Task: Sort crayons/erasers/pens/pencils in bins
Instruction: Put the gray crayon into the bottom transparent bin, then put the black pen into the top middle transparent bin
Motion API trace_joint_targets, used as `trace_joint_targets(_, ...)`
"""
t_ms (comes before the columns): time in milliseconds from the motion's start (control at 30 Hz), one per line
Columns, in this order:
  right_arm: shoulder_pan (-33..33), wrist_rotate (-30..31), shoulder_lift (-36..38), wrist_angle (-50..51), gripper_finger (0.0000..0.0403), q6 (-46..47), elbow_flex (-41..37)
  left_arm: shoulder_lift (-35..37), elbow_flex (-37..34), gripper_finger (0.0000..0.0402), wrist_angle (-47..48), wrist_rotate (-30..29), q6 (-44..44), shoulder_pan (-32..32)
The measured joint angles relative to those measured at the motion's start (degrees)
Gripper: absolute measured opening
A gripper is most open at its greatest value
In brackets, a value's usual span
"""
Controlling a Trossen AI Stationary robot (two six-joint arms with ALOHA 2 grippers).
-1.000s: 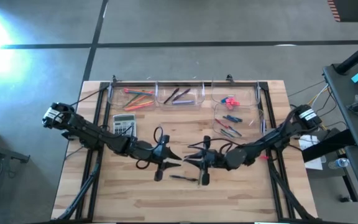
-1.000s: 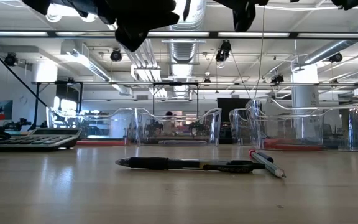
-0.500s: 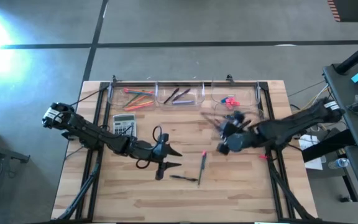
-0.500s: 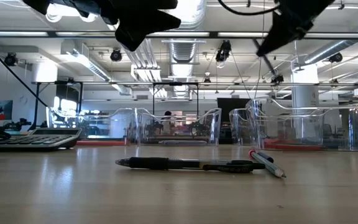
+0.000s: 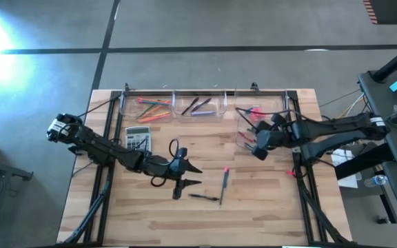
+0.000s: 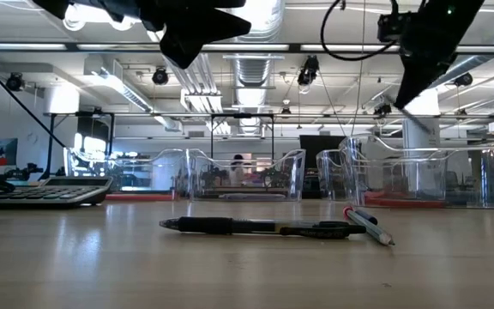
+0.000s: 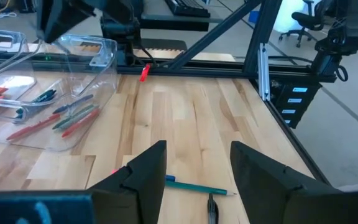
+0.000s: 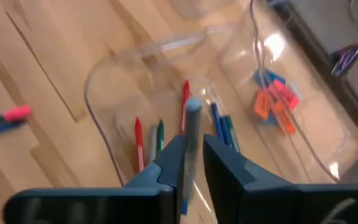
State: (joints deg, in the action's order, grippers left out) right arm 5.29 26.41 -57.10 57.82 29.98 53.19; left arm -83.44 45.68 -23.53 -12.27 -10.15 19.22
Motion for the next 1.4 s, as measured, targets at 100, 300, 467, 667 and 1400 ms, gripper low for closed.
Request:
trace_joint_targets(100,-0.8,-1.1,-0.9,1.6,0.0068,0.0,-0.5,0.0,-0.2,0.0164,0.0,0.0,0.0,0.0)
trace_joint_targets(300,-1.2,-1.0,-3.1,3.0,0.0130,-0.1,-0.6,0.0,-0.2,0.0164,0.0,0.0,0.0,0.0)
trace_joint_targets(467,-1.1,-1.0,-3.8,2.0,0.0166,1.7,-0.5,0.0,-0.4,0.0164,0.1,0.0,-0.2,0.0)
trace_joint_targets(667,5.7,-1.0,-2.7,-16.0,0.0177,1.9,-3.2,-0.1,-1.0,0.0164,3.6,0.0,-0.1,0.0)
trace_joint_targets(1400,29.4,9.6,-7.6,-82.8,0.0169,-21.0,-16.5,-14.3,15.7,0.0164,34.0,2.2,-3.0,2.0)
